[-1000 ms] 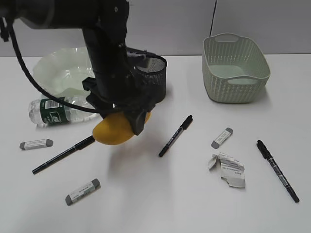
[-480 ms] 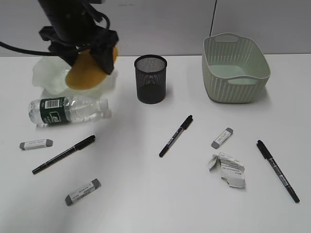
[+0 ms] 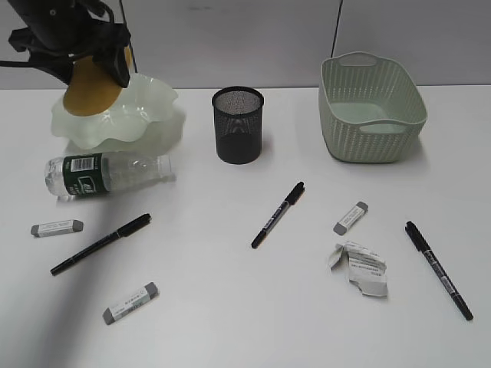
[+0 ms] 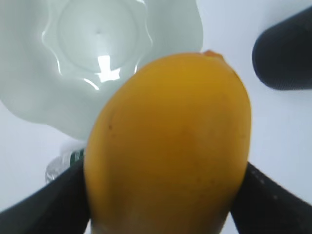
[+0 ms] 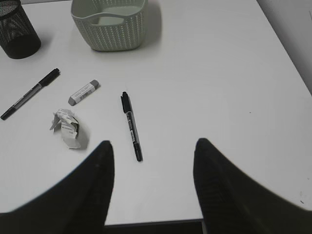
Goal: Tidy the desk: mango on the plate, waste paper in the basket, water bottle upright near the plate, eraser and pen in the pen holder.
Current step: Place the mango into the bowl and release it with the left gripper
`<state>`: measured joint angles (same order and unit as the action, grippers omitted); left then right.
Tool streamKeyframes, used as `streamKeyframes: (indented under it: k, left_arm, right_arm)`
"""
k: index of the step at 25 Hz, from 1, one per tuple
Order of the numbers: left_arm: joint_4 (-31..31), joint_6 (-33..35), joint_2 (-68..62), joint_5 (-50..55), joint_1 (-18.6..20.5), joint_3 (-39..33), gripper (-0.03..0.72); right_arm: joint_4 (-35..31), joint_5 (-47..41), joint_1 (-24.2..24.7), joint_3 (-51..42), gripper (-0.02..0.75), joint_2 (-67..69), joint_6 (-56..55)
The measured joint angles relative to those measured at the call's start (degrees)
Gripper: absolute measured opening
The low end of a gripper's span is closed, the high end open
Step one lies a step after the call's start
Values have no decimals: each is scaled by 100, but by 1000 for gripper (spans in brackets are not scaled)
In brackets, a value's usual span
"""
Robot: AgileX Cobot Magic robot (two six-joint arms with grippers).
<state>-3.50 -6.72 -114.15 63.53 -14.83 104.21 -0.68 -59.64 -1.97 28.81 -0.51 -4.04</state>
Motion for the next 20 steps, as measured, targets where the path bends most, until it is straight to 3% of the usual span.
streamKeyframes:
  k: [6,15,20]
  left_arm:
    - [-1,0,-525,-786,236,162,603]
    - [-1,0,-1912,-788,338,1803,603]
    - [4,0,-2419,-571,425,2217,603]
  right_arm:
    - [0,0,0,0,424,0,0]
    - [0,0,0,0,424,0,0]
    - [0,0,0,0,424,0,0]
